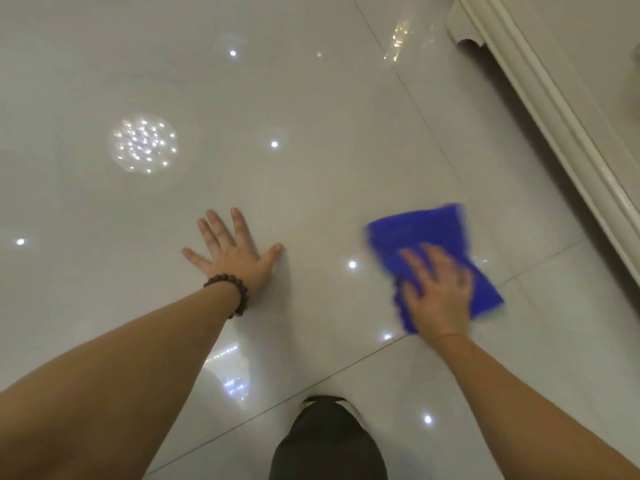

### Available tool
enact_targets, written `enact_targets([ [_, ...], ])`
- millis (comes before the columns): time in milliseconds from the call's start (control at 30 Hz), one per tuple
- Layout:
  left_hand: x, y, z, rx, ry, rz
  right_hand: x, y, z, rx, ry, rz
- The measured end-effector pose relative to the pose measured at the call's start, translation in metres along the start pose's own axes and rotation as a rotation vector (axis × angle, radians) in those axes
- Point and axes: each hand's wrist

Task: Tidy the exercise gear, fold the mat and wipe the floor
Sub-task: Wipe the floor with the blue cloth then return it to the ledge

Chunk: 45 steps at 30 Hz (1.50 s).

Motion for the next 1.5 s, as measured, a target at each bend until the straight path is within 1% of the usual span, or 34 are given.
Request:
enact_targets([
  [67, -0.001, 0.003, 0.004, 0.028, 0.064, -0.031, -0.004, -0.014, 0.003, 0.738, -0.128, -0.079],
  [100, 0.000, 0.007, 0.008, 0.049, 0.114, -0.077, -0.003, -0.019, 0.031, 0.917, -0.162, -0.088],
  [133, 0.001, 0.013, 0.014, 0.063, 0.168, -0.134, -0.003, -0.019, 0.067, 0.880, -0.151, -0.079],
  [167, 0.002, 0.022, 0.023, 0.063, 0.205, -0.190, 0.002, -0.014, 0.103, 0.653, -0.117, -0.083],
  [233, 0.004, 0.040, 0.055, -0.002, 0.191, -0.264, 0.016, 0.011, 0.164, -0.064, -0.085, -0.013],
  [300, 0.003, 0.054, 0.093, -0.102, 0.114, -0.281, 0.020, 0.016, 0.174, -0.687, -0.031, 0.081],
  [333, 0.002, 0.060, 0.117, -0.156, 0.073, -0.272, 0.021, 0.003, 0.169, -0.865, -0.013, 0.093],
  [367, 0.002, 0.067, 0.139, -0.212, 0.041, -0.252, 0.022, -0.016, 0.159, -0.919, 0.017, 0.061],
  [400, 0.003, 0.071, 0.157, -0.268, 0.021, -0.229, 0.023, -0.037, 0.148, -0.810, 0.033, 0.006],
  [433, 0.005, 0.075, 0.170, -0.317, 0.013, -0.212, 0.022, -0.058, 0.141, -0.542, 0.020, -0.024],
  [500, 0.010, 0.077, 0.182, -0.365, 0.006, -0.197, 0.017, -0.086, 0.147, 0.199, -0.123, -0.043],
  [533, 0.012, 0.076, 0.183, -0.374, 0.003, -0.199, 0.017, -0.085, 0.172, 0.429, -0.155, -0.022],
  [567, 0.014, 0.075, 0.183, -0.375, 0.003, -0.206, 0.017, -0.076, 0.203, 0.449, -0.134, -0.001],
  [600, 0.014, 0.074, 0.183, -0.373, 0.008, -0.214, 0.021, -0.061, 0.236, 0.242, -0.120, -0.020],
  [700, 0.017, 0.073, 0.185, -0.356, 0.024, -0.250, 0.039, -0.015, 0.295, -0.968, -0.101, 0.072],
  [733, 0.016, 0.074, 0.186, -0.356, 0.033, -0.252, 0.040, -0.030, 0.299, -1.250, -0.063, 0.124],
  [767, 0.016, 0.074, 0.186, -0.354, 0.033, -0.252, 0.042, -0.056, 0.296, -1.338, -0.028, 0.108],
  [800, 0.017, 0.074, 0.186, -0.351, 0.024, -0.252, 0.044, -0.086, 0.290, -1.208, -0.011, 0.046],
  [833, 0.018, 0.074, 0.186, -0.350, 0.014, -0.255, 0.045, -0.118, 0.283, -0.892, -0.027, -0.004],
  [900, 0.019, 0.073, 0.186, -0.356, 0.010, -0.259, 0.038, -0.170, 0.275, -0.075, -0.087, -0.057],
  [933, 0.019, 0.072, 0.186, -0.360, 0.007, -0.258, 0.034, -0.183, 0.285, 0.232, -0.152, -0.036],
  [967, 0.020, 0.071, 0.187, -0.364, 0.004, -0.251, 0.032, -0.184, 0.307, 0.408, -0.161, -0.007],
  [1000, 0.020, 0.071, 0.186, -0.366, 0.003, -0.239, 0.033, -0.174, 0.340, 0.420, -0.147, 0.019],
  [1033, 0.020, 0.071, 0.186, -0.367, 0.006, -0.231, 0.034, -0.156, 0.377, 0.258, -0.156, 0.036],
  [1067, 0.019, 0.071, 0.186, -0.365, 0.010, -0.223, 0.040, -0.133, 0.413, -0.026, -0.184, 0.051],
  [1167, 0.017, 0.070, 0.187, -0.359, 0.024, -0.226, 0.061, -0.073, 0.474, -1.213, -0.069, 0.203],
  [1200, 0.017, 0.070, 0.188, -0.353, 0.029, -0.228, 0.063, -0.091, 0.480, -1.401, -0.025, 0.208],
  [1233, 0.017, 0.070, 0.189, -0.346, 0.031, -0.224, 0.065, -0.121, 0.481, -1.384, -0.038, 0.162],
  [1267, 0.017, 0.071, 0.189, -0.340, 0.030, -0.225, 0.064, -0.154, 0.479, -1.170, -0.067, 0.115],
  [1367, 0.018, 0.071, 0.190, -0.324, 0.042, -0.236, 0.050, -0.236, 0.476, -0.108, -0.145, 0.157],
  [1400, 0.019, 0.069, 0.191, -0.322, 0.043, -0.249, 0.048, -0.237, 0.488, 0.069, -0.155, 0.179],
  [1433, 0.020, 0.068, 0.192, -0.319, 0.048, -0.256, 0.047, -0.222, 0.504, 0.073, -0.125, 0.162],
  [1467, 0.020, 0.069, 0.191, -0.316, 0.053, -0.254, 0.049, -0.196, 0.523, -0.079, -0.107, 0.145],
  [1500, 0.021, 0.069, 0.192, -0.313, 0.057, -0.250, 0.052, -0.162, 0.541, -0.341, -0.114, 0.149],
])
Point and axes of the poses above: each hand's wrist, its own y-axis away from the middle knuckle, its own x-axis out of the palm, z = x × y, and after that the axes turned 5 degrees about x, right-handed
